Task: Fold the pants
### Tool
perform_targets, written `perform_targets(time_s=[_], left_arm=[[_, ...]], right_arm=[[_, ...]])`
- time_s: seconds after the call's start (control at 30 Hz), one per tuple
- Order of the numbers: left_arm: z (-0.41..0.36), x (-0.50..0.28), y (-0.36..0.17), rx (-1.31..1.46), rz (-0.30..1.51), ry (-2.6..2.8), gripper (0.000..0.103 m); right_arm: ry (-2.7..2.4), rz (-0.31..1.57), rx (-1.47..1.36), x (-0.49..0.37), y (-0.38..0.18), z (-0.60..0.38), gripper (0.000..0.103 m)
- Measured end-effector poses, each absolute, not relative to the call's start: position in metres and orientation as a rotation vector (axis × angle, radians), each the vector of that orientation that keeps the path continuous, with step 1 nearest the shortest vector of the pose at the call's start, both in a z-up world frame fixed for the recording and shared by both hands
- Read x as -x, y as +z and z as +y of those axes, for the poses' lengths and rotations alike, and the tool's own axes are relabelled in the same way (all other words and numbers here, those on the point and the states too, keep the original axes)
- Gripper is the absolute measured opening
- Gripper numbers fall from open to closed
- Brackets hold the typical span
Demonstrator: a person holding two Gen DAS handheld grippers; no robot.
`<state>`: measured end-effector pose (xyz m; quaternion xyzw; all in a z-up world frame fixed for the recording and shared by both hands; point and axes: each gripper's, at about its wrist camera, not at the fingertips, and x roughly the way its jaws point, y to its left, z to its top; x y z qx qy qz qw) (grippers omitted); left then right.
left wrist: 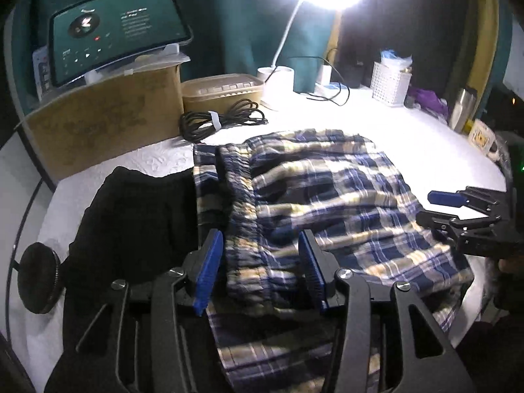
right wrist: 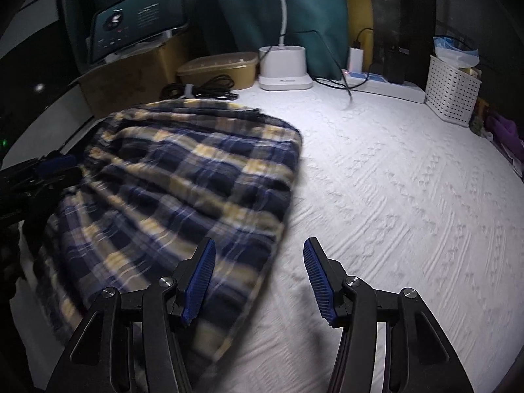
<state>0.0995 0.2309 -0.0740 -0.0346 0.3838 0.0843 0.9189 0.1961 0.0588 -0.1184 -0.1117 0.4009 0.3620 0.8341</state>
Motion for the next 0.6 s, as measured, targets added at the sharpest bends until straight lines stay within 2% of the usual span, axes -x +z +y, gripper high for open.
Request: perform_targets(time_s=[0.6], left_arm=[[0.233,-0.086,-0.107,0.095,0.853,0.199,0.051]], right_arm=[[0.812,0.87,0.251,-0.161,-0.136,0.056,0.059]])
